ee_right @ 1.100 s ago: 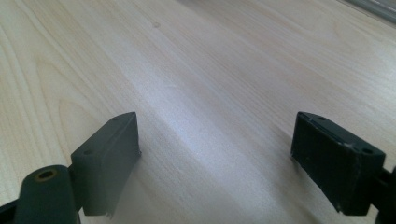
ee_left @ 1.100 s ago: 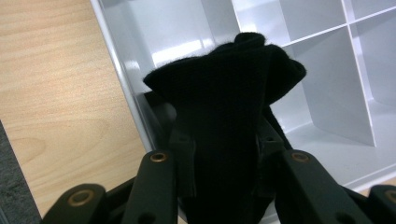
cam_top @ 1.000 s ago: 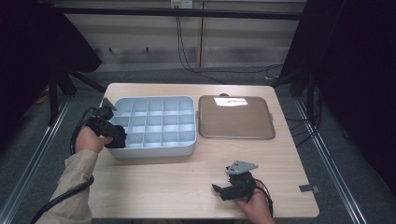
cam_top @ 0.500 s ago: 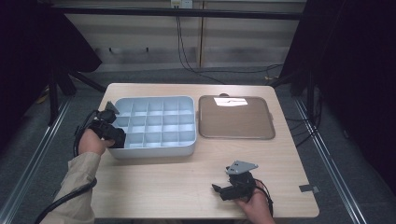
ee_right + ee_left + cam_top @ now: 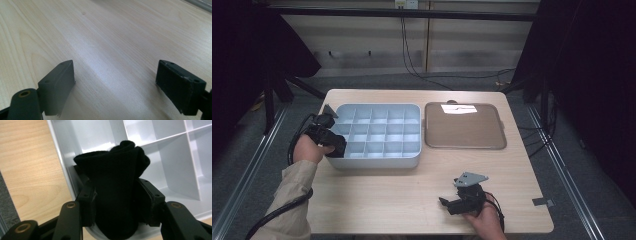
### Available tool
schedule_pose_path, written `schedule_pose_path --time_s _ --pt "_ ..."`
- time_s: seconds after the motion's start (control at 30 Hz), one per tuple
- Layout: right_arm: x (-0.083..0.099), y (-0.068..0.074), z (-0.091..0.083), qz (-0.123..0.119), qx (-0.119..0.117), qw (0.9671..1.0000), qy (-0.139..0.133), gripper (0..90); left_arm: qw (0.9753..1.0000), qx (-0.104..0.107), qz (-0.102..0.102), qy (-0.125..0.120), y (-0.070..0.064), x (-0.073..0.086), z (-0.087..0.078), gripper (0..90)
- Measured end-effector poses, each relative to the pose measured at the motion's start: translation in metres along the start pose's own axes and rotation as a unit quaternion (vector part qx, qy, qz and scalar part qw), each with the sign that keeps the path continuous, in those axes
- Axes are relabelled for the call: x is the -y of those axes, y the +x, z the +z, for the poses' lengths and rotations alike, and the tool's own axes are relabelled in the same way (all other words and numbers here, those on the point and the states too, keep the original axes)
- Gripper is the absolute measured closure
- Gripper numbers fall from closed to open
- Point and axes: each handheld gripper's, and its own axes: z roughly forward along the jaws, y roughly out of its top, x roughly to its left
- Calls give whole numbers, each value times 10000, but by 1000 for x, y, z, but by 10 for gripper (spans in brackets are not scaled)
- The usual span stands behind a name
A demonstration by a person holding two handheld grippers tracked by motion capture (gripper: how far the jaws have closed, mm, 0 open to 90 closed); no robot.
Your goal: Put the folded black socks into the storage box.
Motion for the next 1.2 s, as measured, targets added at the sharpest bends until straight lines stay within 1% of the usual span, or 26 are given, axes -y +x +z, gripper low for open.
schedule_pose_path --time_s 0.13,0.17,0.23,0.3,0.33,0.47,0.53,0.6,0.87,0.93,1.07,1.1,1.13,1.2 --pt "0 0 0 3 1 10000 1 150 10000 -8 -29 -53 1 -1 -8 516" --pt "0 0 0 -27 12 10000 -18 150 10000 -10 -39 -76 2 -1 -11 519" --pt "0 0 0 -23 11 10000 -15 150 10000 2 -2 -74 3 -2 -14 522" --pt "0 0 0 -18 10 10000 -13 150 10000 22 -23 -92 2 -2 -17 524" --pt "0 0 0 -10 9 10000 -11 150 10000 -2 -11 -97 2 -3 -19 529" --pt "0 0 0 -9 10 10000 -11 150 9999 41 -23 -118 2 -4 -23 539" --pt "0 0 0 -11 10 10000 -11 150 9999 42 -19 -102 1 -5 -26 548" --pt "0 0 0 -10 10 10000 -11 150 9999 28 -28 -146 1 -6 -27 549" --pt "0 0 0 -21 10 10000 -15 150 9999 40 -23 -134 2 -11 -35 562" --pt "0 0 0 -20 11 10000 -14 150 10000 55 -16 -79 1 -12 -37 567" --pt "0 0 0 -19 9 10000 -14 150 9999 77 -21 -109 1 -14 -41 578" --pt "0 0 0 -22 9 10000 -14 150 9999 77 -32 -104 0 -15 -42 580" --pt "0 0 0 -21 8 10000 -15 150 10000 57 12 -65 1 -16 -44 583" --pt "0 0 0 -18 9 10000 -13 150 10000 38 -8 -60 1 -17 -45 586"
